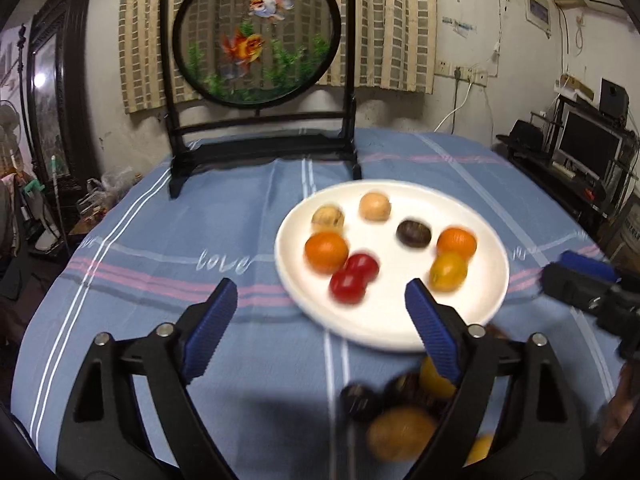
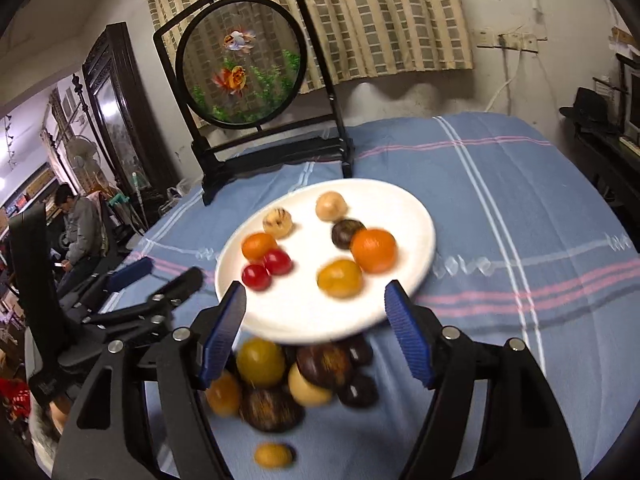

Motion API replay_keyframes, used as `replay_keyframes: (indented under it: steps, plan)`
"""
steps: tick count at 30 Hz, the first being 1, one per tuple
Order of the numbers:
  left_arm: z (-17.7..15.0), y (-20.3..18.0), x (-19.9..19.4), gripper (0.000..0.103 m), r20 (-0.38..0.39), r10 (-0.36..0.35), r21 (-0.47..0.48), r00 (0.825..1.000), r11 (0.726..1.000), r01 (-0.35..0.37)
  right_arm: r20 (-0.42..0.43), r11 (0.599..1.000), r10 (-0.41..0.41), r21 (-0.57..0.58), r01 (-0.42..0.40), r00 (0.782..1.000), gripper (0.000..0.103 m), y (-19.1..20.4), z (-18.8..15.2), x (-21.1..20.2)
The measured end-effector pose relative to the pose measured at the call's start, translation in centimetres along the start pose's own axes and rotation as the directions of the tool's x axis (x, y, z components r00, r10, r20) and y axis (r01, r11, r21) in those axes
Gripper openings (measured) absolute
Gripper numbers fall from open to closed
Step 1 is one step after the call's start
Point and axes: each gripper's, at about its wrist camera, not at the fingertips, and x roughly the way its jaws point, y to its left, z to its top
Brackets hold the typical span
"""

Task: Organize fruits
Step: 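Withdraw both open grippers from the plate toward the fruit pile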

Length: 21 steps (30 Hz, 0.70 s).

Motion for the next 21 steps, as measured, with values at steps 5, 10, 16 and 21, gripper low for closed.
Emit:
replay_keyframes:
  steps: [5,10,16,21]
  plan:
    - [-3.0,2.1,-1.2,0.088,-0.065,-0.034,-0.055,0.997,0.998,0.03,-0.024,0.998,-0.045,0.045,0.047,0.999,0.102,-1.8,-3.9,-1.7]
    - [-5.1,2.0,-1.3,0.088,-0.125,-0.08,-0.053,0.989,0.996,0.074,-0.044,0.991,-0.038,0.129,0.044,0.998,0.102,-3.8,-4.7,-2.0]
    - [-5.6,-0.5,-1.8,0.09,-0.106,-0.11,0.048,0.988,0.992,0.116,-0.098,0.977,-0.016,0.211,0.037,0.995,0.102,-5.2,-4.9,-1.2]
    - [-6.0,-2.5,-1.5,0.09,-0.11,-0.106,0.131,0.988,0.984,0.12,-0.091,0.974,-0.006,0.223,0.026,0.996,0.102,-5.3,-5.0,-1.5]
